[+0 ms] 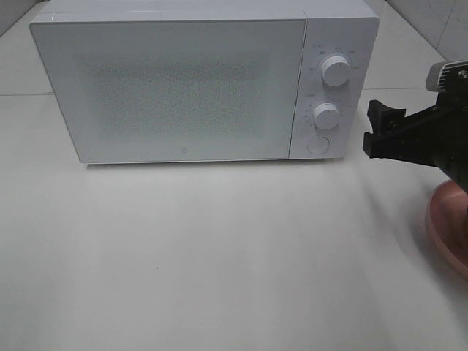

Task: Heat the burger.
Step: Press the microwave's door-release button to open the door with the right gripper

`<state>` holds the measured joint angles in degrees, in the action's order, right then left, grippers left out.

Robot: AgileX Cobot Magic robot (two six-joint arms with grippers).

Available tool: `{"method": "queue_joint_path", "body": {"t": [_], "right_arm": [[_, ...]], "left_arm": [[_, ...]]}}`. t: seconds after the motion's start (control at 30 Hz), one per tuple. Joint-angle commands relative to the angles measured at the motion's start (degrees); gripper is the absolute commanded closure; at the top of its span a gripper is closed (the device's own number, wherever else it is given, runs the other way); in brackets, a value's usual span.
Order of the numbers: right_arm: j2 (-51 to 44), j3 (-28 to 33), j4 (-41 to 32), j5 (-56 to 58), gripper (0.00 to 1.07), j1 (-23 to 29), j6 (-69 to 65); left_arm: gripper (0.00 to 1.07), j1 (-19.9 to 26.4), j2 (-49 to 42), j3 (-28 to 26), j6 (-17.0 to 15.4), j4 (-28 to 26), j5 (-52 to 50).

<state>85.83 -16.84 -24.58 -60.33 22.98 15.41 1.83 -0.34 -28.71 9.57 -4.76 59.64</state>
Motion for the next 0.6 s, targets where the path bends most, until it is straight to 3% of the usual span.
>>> {"method": "queue_joint_path", "body": {"t": [0.03, 0.33, 0.6], "right_arm": [[1.9, -0.1, -7.0, -5.1, 0.31, 4.9, 0.9], [7.2, -0.2, -15.0, -10.2, 0.31, 14.6, -1.5], [8.3, -0.2, -15.3, -10.0, 0.36, 16.7, -16.6]], "left_arm": [[0.07, 0.1, -0.4, 0.2, -0.1, -0.2, -0.1], [0.07, 0.1, -0.4, 0.2, -0.1, -0.2, -0.1], [0.07, 0.1, -0.4, 0.2, -0.1, -0.2, -0.1]]}}
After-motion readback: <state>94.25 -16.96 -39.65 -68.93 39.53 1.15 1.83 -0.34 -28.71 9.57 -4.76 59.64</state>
